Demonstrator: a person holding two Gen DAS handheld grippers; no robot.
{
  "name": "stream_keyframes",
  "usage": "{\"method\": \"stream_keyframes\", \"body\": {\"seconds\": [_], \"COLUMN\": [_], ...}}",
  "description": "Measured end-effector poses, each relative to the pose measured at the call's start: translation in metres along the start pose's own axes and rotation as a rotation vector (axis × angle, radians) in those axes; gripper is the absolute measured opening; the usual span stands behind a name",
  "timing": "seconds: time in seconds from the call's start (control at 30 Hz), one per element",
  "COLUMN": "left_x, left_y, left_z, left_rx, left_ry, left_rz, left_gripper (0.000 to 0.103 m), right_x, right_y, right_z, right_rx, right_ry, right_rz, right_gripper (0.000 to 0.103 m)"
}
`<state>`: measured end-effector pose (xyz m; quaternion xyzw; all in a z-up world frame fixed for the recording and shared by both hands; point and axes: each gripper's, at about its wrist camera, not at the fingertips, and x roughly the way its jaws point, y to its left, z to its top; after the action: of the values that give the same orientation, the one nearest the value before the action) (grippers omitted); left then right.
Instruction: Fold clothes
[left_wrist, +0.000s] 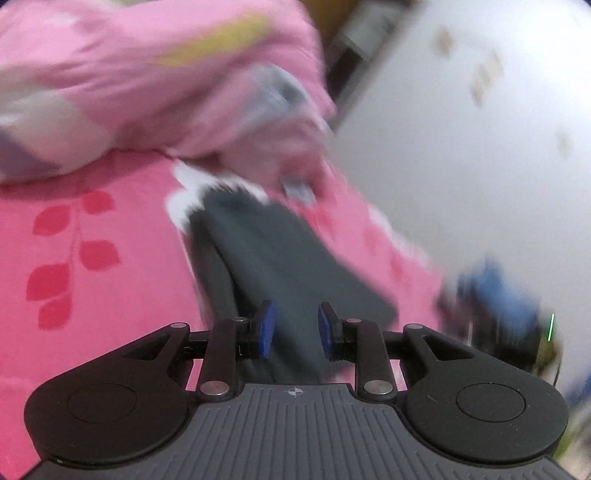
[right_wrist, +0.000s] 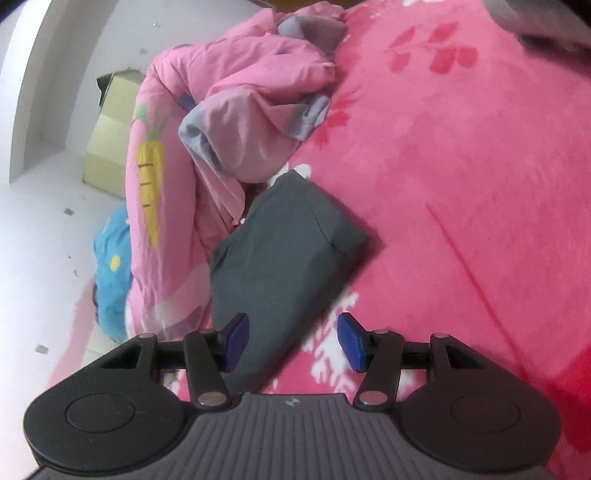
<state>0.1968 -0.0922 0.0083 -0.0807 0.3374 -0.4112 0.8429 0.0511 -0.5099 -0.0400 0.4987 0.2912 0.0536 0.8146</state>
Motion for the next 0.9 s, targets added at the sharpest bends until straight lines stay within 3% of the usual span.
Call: {"method": "stream_keyframes", "body": {"seconds": [0.1, 0.2, 0.4, 0.5, 0.7, 0.77, 0.8, 0.87, 0.9], "left_x": [0.015, 0.032, 0.045, 0.050, 0.040, 0.027, 0.020, 0.015, 0.020], "left_y": [-0.031, -0.042, -0.032, -0.035, -0.037, -0.042, -0.044, -0.048, -0.049], "left_z": [-0.027, -0.042, -0.049, -0.049, -0.049, -0.048, -0.048, -0.049, -0.049], "left_rx": [0.150, 0.205, 0.177, 0.213, 0.186, 0.192, 0.195, 0.215, 0.237], "left_ry": [0.044, 0.063, 0.038, 0.027, 0.010, -0.038, -0.070, -0.108, -0.100], "left_rz": [0.030, 0.078, 0.072, 0.086, 0.158, 0.181, 0.181, 0.179, 0.182], "left_gripper": [0.026, 0.026, 0.026, 0.026, 0.031, 0.038, 0.051, 0.064, 0.064], "right_x": [0.002, 0.010, 0.045, 0.057, 0.058, 0.053, 0.051, 0.052, 0.052], "right_y": [-0.003, -0.011, -0.034, -0.033, -0.033, -0.030, -0.029, -0.029, -0.029], "right_z": [0.004, 0.019, 0.038, 0.042, 0.044, 0.044, 0.045, 0.046, 0.046], "right_rx": [-0.016, 0.008, 0.115, 0.116, 0.128, 0.108, 0.099, 0.089, 0.084], "right_ry": [-0.025, -0.053, -0.019, -0.016, -0.030, -0.049, -0.057, -0.057, -0.056], "right_rz": [0.005, -0.022, -0.012, 0.006, 0.018, -0.002, -0.013, -0.025, -0.030], "right_gripper": [0.057, 0.057, 0.055, 0.055, 0.056, 0.057, 0.059, 0.060, 0.060]}}
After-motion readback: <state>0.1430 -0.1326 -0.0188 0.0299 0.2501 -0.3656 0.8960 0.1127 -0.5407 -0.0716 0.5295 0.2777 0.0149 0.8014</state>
